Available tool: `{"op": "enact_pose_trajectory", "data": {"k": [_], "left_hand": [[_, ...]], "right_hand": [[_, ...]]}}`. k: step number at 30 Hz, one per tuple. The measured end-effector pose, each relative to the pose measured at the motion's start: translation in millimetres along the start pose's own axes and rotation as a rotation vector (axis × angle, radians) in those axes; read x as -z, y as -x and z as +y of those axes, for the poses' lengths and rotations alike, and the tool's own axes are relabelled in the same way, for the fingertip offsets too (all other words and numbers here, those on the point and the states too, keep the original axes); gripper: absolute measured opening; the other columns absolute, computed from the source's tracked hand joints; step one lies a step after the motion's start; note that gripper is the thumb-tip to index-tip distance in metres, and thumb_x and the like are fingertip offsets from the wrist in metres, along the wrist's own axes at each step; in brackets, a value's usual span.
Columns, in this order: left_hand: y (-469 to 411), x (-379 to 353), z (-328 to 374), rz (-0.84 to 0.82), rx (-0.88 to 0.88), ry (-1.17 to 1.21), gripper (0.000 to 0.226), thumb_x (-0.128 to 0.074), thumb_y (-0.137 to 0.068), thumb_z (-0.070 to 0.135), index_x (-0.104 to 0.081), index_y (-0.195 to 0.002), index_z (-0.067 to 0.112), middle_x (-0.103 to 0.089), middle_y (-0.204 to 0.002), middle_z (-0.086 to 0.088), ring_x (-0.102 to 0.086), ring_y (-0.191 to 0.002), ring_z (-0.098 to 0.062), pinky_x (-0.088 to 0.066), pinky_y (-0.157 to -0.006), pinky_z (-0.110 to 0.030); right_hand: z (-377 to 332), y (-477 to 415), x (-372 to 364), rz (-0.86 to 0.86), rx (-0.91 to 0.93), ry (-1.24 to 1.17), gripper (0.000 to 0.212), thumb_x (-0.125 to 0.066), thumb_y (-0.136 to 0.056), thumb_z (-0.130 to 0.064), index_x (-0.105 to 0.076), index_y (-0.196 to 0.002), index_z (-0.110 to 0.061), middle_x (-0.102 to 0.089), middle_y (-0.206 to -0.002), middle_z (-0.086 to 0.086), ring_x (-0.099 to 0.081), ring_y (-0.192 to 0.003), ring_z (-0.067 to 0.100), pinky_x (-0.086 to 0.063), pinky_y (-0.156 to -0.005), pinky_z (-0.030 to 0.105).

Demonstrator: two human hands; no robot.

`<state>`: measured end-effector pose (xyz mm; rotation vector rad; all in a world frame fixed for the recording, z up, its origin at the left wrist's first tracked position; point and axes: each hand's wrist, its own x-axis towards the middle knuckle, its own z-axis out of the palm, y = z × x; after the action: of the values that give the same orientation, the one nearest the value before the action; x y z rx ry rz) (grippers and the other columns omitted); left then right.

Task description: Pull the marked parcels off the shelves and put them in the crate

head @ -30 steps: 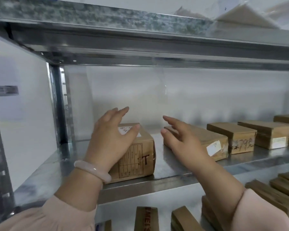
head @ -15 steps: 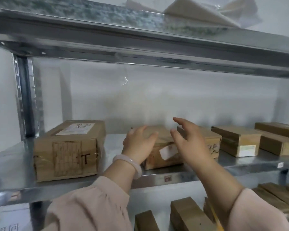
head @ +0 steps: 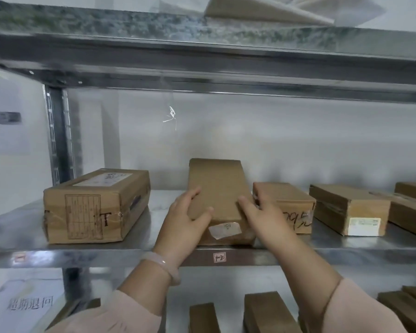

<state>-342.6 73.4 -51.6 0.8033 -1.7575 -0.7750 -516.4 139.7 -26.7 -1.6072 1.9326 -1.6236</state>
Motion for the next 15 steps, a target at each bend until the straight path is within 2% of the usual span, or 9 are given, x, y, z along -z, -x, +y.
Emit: {"op": "enact_pose_trajectory", "data": {"k": [2,4,5,7,8,11,15], "left_hand": [[9,-1,0,0.046,-0.079,-0.011,0.050,-0.066,-0.084,0.038,-0.046,-0.128,0.049,-0.044,-0.136,0.016,-0.041,-0.119,0.011,-0.036,-0.105,-0.021],[12,-1,-1,0.070,-0.080,-0.013,0.053,-0.067,-0.083,0.036,-0.046,-0.130,0.048,-0.041,-0.142,0.011,-0.038,-0.129,-0.001,-0.036,-0.111,-0.032],[12,1,-1,0.070,-0.067,-0.003,0.056,-0.067,-0.082,0.034,-0.045,-0.131,0.049,-0.039,-0.144,0.010,-0.038,-0.132,-0.005,-0.036,-0.112,-0.036],[11,3,3,0.076,-0.064,0.012,0.060,-0.066,-0.080,0.033,-0.042,-0.132,0.051,-0.037,-0.146,0.012,-0.038,-0.133,-0.008,-0.038,-0.111,-0.040],[10,4,5,0.094,-0.071,-0.003,0.062,-0.065,-0.077,0.036,-0.042,-0.132,0.052,-0.038,-0.147,0.013,-0.038,-0.133,-0.008,-0.037,-0.112,-0.041],[6,8,16,0.157,-0.097,-0.129,0.066,-0.060,-0.073,0.047,-0.040,-0.135,0.053,-0.039,-0.146,0.012,-0.034,-0.136,-0.015,-0.031,-0.114,-0.040],[3,14,29,0.166,-0.172,-0.140,0.061,-0.066,-0.082,0.039,-0.039,-0.133,0.060,-0.035,-0.149,0.009,-0.031,-0.137,-0.012,-0.030,-0.114,-0.035]], "right_hand": [[0,2,-1,-0.040,-0.028,-0.066,0.066,-0.054,-0.093,-0.041,-0.029,-0.150,-0.021,-0.041,-0.149,-0.005,-0.039,-0.136,0.015,-0.031,-0.114,0.040],[-2,7,-2,-0.056,-0.022,-0.126,0.061,-0.055,-0.093,-0.039,-0.033,-0.148,-0.028,-0.048,-0.144,-0.007,-0.047,-0.130,0.013,-0.037,-0.110,0.040],[-3,10,-2,-0.056,-0.007,-0.165,0.055,-0.055,-0.093,-0.037,-0.037,-0.145,-0.032,-0.053,-0.139,-0.008,-0.052,-0.124,0.010,-0.042,-0.106,0.037],[-7,16,-1,-0.040,0.024,-0.244,0.046,-0.055,-0.094,-0.030,-0.043,-0.138,-0.038,-0.057,-0.132,-0.012,-0.056,-0.112,-0.003,-0.048,-0.095,0.022],[-9,19,-1,-0.030,0.036,-0.285,0.045,-0.054,-0.095,-0.028,-0.043,-0.137,-0.040,-0.056,-0.132,-0.014,-0.055,-0.112,-0.005,-0.047,-0.095,0.019],[-14,22,0,-0.009,0.065,-0.369,0.048,-0.052,-0.097,-0.028,-0.042,-0.142,-0.039,-0.051,-0.138,-0.015,-0.048,-0.124,0.000,-0.039,-0.108,0.030],[-12,22,0,0.078,0.151,-0.458,0.037,-0.048,-0.100,-0.026,-0.050,-0.132,-0.045,-0.053,-0.133,-0.026,-0.045,-0.122,-0.012,-0.037,-0.101,0.016]]}}
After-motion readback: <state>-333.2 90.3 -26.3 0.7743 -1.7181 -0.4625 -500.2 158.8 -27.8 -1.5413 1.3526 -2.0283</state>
